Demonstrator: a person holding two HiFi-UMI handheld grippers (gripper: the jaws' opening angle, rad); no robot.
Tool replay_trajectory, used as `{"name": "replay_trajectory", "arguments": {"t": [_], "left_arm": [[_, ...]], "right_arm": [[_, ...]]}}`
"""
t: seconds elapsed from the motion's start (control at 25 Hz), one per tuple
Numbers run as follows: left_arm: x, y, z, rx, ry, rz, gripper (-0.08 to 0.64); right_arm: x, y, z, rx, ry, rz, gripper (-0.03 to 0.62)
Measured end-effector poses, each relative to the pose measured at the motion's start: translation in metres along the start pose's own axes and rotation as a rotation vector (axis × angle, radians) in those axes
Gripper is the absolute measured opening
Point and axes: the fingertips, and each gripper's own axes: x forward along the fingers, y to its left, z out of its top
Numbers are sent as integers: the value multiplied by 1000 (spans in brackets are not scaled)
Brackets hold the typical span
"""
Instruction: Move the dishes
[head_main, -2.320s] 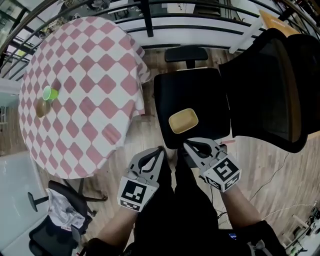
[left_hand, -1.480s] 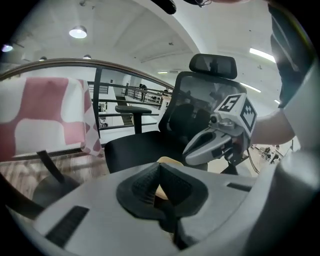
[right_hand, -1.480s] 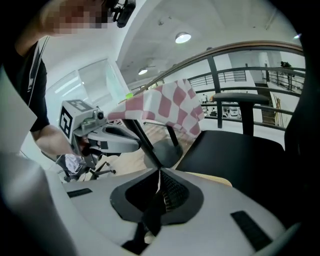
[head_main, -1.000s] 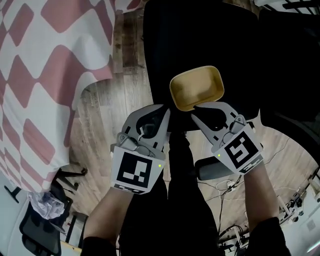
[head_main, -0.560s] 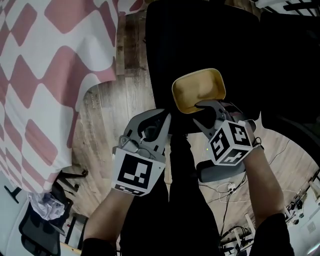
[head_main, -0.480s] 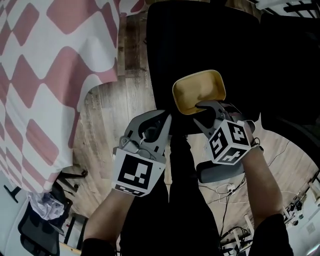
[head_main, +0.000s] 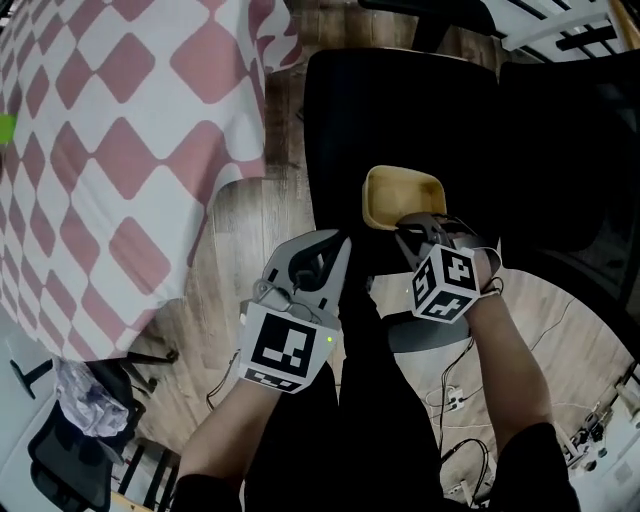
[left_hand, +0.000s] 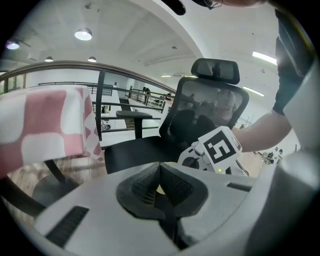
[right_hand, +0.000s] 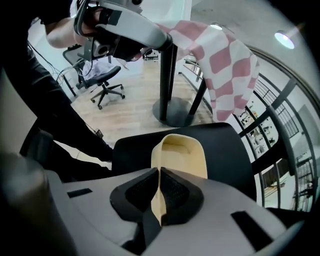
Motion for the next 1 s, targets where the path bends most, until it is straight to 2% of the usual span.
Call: {"name": "replay_trajectory", "arguments": {"t": [0.24,0.36,0.48,0.6,0.76,1.0], "left_arm": [[-59,-34,50,-44,-38,23,5],[-91,-44,86,-25,-72,47,4],[-134,-68,109,-28,-86,70,4],[-168,-94,120,-24,-91,93,4],[-195,-113,125,-9,-88,128,5],[-231,-111,130,-29,-135,209,5]], "right_arm": [[-104,14,38,-21,-43,-48,29],[-158,9,63,-57,-74,-107,29],[-212,34,80,-67,-106,-116,29],[-253,57,86,-76,-138,-109,29],[-287,73,96,-138,-174,-102,29],[-304,87,126,-235,-226,-87,29]]}}
